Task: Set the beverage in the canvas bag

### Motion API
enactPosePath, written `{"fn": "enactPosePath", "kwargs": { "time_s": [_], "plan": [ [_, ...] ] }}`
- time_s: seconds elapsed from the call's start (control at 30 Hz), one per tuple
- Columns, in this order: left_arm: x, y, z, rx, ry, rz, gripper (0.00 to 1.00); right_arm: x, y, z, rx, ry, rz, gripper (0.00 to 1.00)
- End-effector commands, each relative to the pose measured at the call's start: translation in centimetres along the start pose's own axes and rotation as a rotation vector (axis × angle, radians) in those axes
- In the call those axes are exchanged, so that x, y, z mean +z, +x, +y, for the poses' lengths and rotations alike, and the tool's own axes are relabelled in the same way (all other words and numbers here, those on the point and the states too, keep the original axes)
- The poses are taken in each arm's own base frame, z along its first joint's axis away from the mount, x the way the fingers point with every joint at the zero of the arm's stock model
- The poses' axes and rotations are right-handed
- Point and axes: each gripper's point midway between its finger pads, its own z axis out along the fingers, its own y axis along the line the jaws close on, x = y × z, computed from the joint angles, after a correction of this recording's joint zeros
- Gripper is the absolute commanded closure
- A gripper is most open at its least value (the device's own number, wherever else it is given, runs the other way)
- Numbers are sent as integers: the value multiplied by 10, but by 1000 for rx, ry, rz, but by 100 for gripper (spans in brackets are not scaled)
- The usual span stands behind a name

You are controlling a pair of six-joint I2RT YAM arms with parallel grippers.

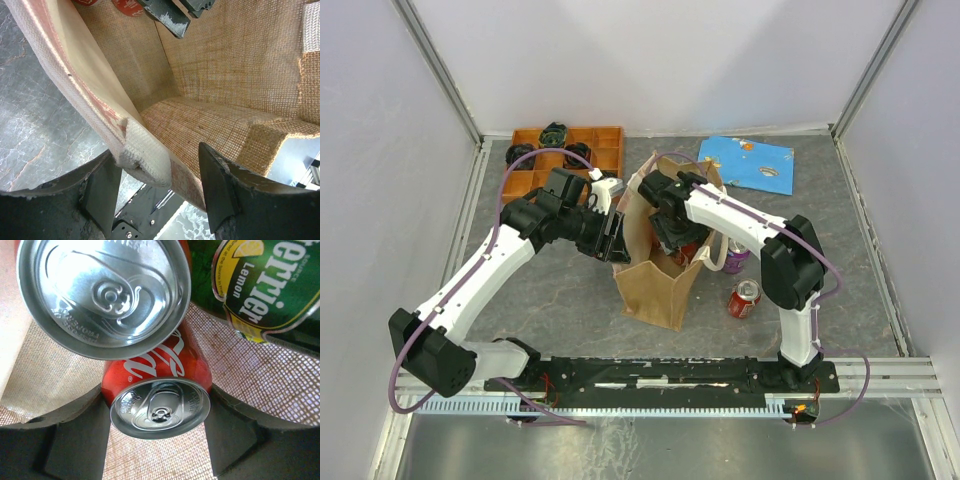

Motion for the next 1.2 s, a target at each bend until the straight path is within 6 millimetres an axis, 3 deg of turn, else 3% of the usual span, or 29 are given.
{"fn": "enactPosePath", "kwargs": {
  "time_s": [0.0, 0.1, 0.17, 0.23, 0.3, 0.43, 0.5, 0.73, 1.07, 1.17],
  "plan": [
    [-8, -19, -9, 71, 24, -72, 32, 5, -6, -12, 19, 43, -30, 100],
    [-8, -18, -9, 69, 26, -72, 32, 5, -4, -15, 18, 51, -22, 98],
    [-8, -18, -9, 66, 27, -74, 32, 4, -4, -15, 14, 53, -21, 81],
    [-8, -18, -9, 66, 29, -75, 32, 2, -4, -16, 14, 53, -24, 51],
    [-8, -18, -9, 67, 29, -76, 32, -1, -5, -16, 12, 50, -27, 32],
    [-8, -17, -10, 67, 31, -76, 32, -12, -11, -18, 13, 43, -54, 7],
    [-8, -17, -10, 67, 30, -77, 32, -19, -16, -19, 16, 39, -74, 1],
    [-9, -18, -10, 71, 31, -80, 32, -48, -28, -21, 29, 9, -129, 1],
    [-6, -18, -9, 68, 31, -75, 32, -142, -69, -28, 92, -90, -372, 1],
    [-6, -19, -9, 68, 31, -75, 32, -172, -82, -40, 131, -83, -466, 1]
  ]
}}
